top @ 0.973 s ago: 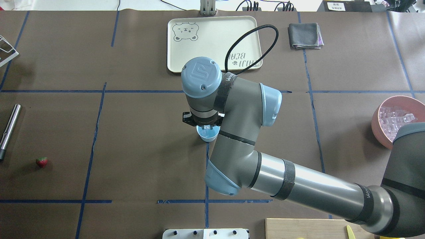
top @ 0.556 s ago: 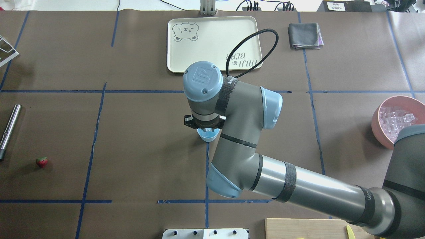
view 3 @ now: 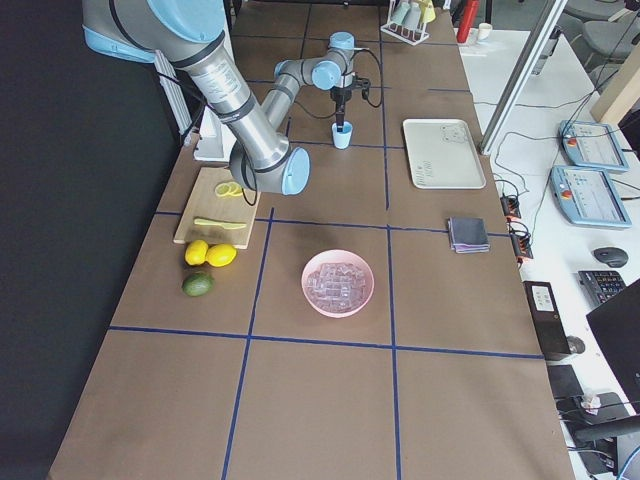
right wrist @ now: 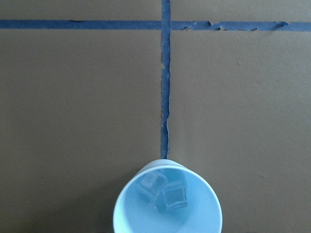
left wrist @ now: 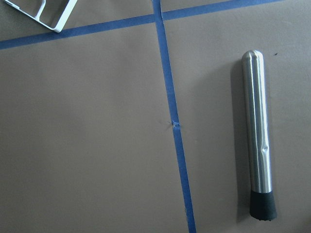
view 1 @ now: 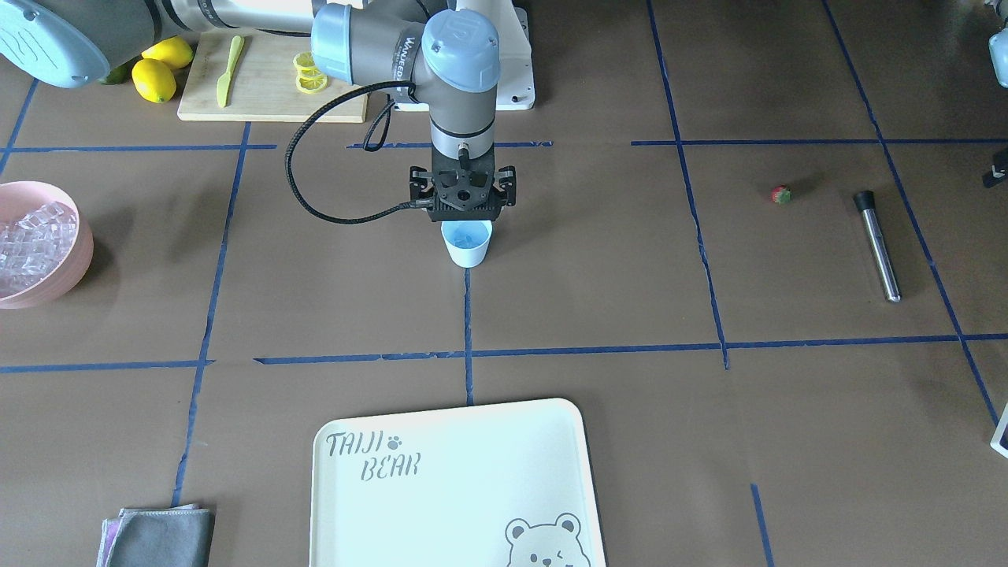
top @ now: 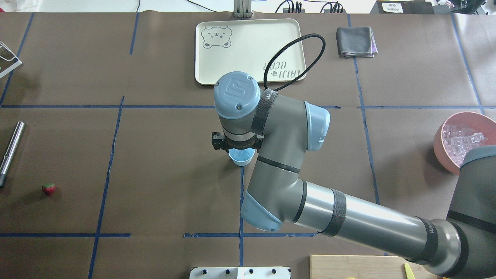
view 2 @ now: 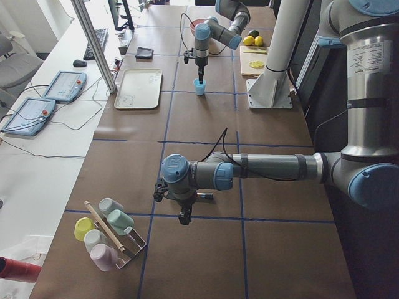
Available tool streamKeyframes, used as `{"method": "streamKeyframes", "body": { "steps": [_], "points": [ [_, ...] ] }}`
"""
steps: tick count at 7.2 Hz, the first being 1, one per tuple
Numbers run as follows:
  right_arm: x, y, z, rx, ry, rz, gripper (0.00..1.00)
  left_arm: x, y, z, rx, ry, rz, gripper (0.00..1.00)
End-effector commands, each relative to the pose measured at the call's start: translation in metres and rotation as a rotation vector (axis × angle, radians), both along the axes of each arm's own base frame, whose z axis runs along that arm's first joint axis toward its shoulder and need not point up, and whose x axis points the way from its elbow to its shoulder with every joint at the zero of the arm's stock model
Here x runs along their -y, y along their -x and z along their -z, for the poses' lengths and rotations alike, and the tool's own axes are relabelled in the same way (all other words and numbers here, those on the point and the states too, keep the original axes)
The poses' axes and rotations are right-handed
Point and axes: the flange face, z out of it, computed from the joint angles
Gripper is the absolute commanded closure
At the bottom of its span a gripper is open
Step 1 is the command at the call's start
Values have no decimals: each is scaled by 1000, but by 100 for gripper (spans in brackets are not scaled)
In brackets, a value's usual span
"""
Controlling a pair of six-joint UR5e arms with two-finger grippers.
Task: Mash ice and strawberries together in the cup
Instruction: 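Open the right gripper to drop the ice into the blue cup, then move the right gripper back to the pink bowl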
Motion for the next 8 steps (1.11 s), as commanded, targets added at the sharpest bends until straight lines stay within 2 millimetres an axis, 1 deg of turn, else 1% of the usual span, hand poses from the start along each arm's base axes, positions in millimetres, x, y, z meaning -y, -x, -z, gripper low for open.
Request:
{"method": "streamKeyframes", "body": {
  "steps": [1, 2, 3, 4, 5, 6, 7, 8],
  "points": [
    [5, -10, 9, 18, -10, -12, 3, 0, -1, 0, 0, -2, -2, 0],
    [20, -38, 10, 37, -18, -46, 3, 0, 0, 0, 1, 0, 0, 0],
    [37, -74, -19, 27, -16, -73, 2, 0, -1, -1, 0, 2, -2, 0],
    [51, -120, -54, 9, -54, -68, 1, 0, -1, -1, 0, 2, -3, 0],
    [59, -179, -97, -14, -132, 17, 1, 0, -1, -2, 2, 3, -3, 0],
    [77, -238, -141, -22, -125, 64, 1, 0, -1, -2, 2, 3, -3, 0],
    [85, -288, -173, -28, -143, 109, 1, 0, -1, -2, 2, 5, -2, 0],
    [81, -340, -216, -54, -155, 145, 1, 0, -1, -2, 2, 5, -2, 0]
  ]
}}
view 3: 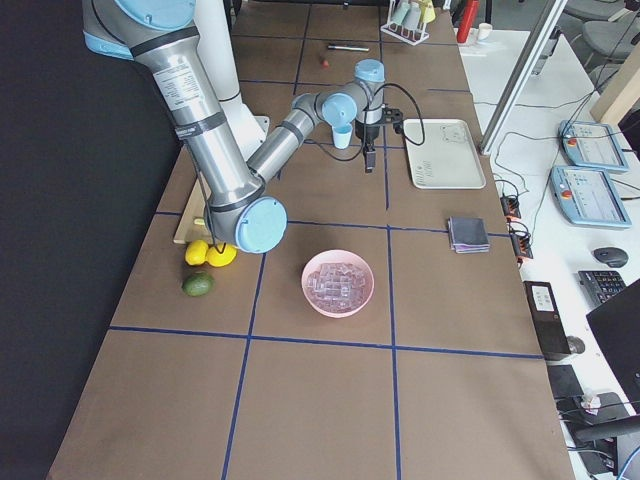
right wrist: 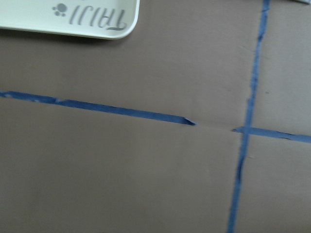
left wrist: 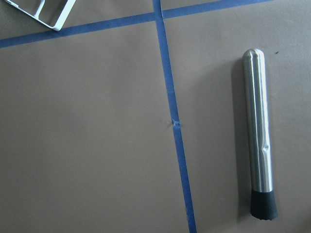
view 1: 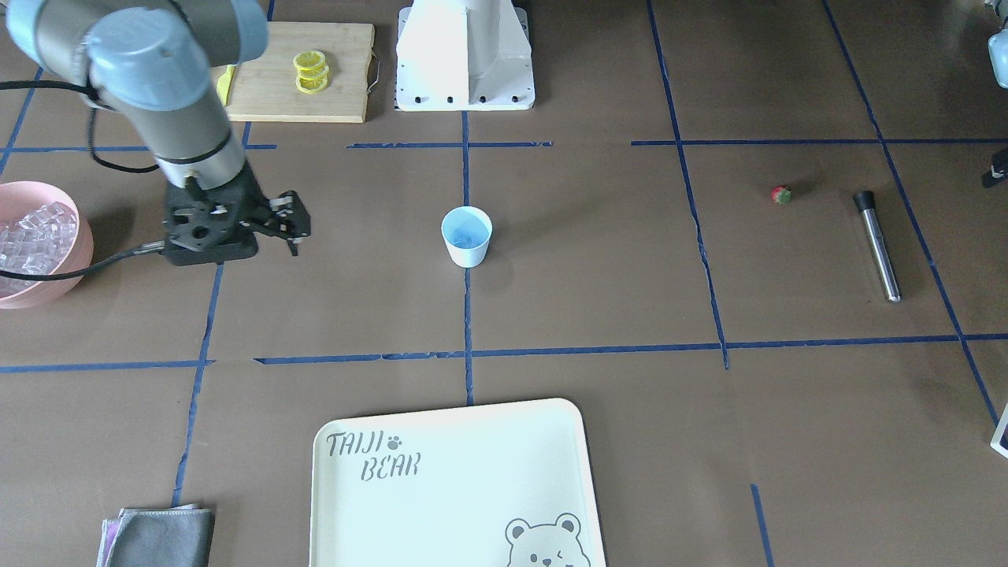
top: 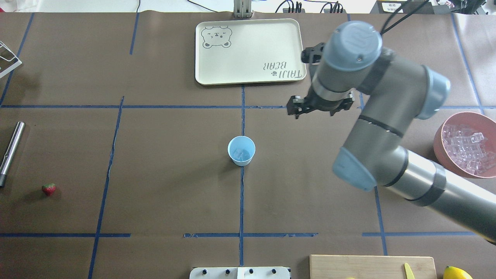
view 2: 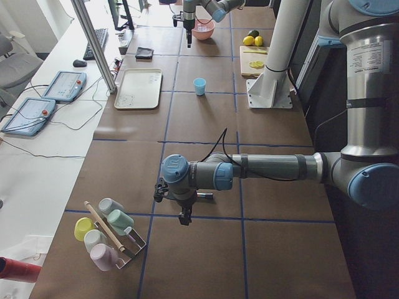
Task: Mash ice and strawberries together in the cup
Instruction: 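Move the right gripper back to the pink bowl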
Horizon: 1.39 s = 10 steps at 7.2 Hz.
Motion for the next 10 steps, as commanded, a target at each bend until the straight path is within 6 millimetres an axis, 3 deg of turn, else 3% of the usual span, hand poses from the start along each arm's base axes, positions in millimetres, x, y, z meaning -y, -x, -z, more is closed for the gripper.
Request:
{"method": "streamKeyframes", "body": {
  "steps": [1, 3, 5, 7, 8, 10],
  "points": [
    [-5, -114, -86, -42, -37, 85, 1, 0, 0, 1, -2, -1, -1, 0],
    [-31, -161, -160, -28, -81, 108, 2, 0, 0, 2, -2, -3, -1, 0],
    [-55, -177, -217, -27, -101, 109, 3, 0, 0, 2, -2, -5, 0, 0],
    [-58, -180, -272, -48, -121, 100, 8, 0, 0, 3, -2, -5, 0, 0],
    [-57, -182, -294, -72, -113, 93, 11, 0, 0, 3, -2, -5, 0, 0],
    [-57, -183, -304, -105, -137, 125, 18, 0, 0, 3, -2, -5, 0, 0]
  ]
}}
